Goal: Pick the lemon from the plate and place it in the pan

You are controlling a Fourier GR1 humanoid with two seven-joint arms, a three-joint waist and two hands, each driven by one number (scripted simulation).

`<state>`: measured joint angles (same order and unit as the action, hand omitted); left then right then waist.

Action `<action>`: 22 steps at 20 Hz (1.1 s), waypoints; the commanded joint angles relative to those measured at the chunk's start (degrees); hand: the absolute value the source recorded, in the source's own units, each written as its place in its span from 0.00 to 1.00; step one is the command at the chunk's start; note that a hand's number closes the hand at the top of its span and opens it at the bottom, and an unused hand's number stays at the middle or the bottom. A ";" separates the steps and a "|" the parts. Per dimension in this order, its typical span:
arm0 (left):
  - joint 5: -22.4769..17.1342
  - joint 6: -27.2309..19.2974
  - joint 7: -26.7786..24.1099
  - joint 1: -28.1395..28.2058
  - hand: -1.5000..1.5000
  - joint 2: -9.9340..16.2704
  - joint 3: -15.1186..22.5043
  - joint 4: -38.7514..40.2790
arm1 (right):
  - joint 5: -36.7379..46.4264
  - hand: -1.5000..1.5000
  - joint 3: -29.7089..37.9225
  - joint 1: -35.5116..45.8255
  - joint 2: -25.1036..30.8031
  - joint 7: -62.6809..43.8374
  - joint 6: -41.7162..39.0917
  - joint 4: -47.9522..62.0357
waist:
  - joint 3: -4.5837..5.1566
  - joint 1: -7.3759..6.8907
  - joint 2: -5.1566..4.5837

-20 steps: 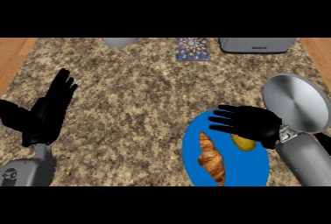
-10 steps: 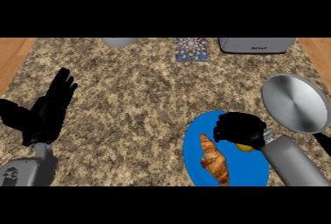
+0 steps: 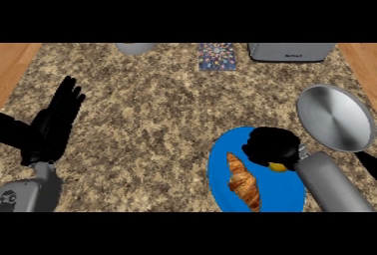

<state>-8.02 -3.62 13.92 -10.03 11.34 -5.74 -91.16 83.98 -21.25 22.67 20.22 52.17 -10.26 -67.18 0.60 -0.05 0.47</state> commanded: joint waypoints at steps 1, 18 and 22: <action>1.67 -1.90 2.00 -0.94 0.50 -1.08 0.94 -0.62 | -2.64 1.00 1.59 -1.85 -0.16 2.50 -3.55 -4.36 | -0.59 0.21 -0.39; -1.13 1.80 -2.07 4.05 0.50 1.37 -2.54 0.06 | -7.16 1.00 19.85 -19.59 -12.95 -40.23 -5.52 -47.67 | -0.42 2.63 0.37; 1.38 -1.11 0.74 1.54 0.50 -0.54 -0.04 -1.61 | -9.03 1.00 19.80 -23.36 -13.60 -45.28 -16.78 -63.93 | -0.52 1.41 -0.06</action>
<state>-6.85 -4.55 13.59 -7.03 10.54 -5.79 -92.52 76.28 -1.96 0.88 7.62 11.65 -19.70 -117.81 0.13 2.44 0.77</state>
